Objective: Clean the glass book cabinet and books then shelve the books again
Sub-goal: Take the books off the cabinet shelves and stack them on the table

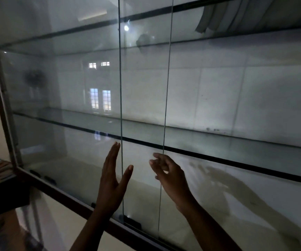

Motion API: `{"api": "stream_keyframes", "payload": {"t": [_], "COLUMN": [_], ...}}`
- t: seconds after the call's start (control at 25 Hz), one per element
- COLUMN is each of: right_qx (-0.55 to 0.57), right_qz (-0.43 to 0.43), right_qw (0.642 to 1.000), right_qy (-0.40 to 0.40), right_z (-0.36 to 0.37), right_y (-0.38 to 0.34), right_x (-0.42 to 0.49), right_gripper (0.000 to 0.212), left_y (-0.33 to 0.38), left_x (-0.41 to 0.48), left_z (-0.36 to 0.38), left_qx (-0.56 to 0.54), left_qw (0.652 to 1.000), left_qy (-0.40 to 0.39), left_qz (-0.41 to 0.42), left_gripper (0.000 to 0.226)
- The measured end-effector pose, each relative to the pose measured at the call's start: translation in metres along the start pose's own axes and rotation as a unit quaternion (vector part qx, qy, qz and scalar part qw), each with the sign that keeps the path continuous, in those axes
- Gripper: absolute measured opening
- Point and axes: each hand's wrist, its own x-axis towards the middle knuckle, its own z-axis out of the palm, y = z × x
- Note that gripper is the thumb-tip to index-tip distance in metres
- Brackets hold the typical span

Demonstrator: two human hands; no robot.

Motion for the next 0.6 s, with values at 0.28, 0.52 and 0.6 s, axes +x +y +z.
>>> {"api": "stream_keyframes", "payload": {"t": [0.28,0.52,0.6], "right_qx": [-0.068,-0.119,-0.147], "right_qz": [-0.175,-0.275,-0.306], "right_qw": [0.974,0.931,0.912], "right_qy": [0.126,0.209,0.231], "right_z": [-0.104,-0.170,-0.188], "right_y": [-0.087,-0.176,-0.204], "right_x": [-0.040,0.009,0.030], "right_gripper": [0.023,0.020,0.021], "left_y": [0.134,0.211,0.236], "left_x": [0.045,0.151,0.189], "left_z": [-0.002,0.020,0.022], "left_qx": [-0.106,-0.161,-0.181], "left_qw": [0.977,0.943,0.932], "left_qy": [-0.060,0.030,0.061], "left_qz": [0.176,0.291,0.309], "left_gripper": [0.046,0.041,0.042]}}
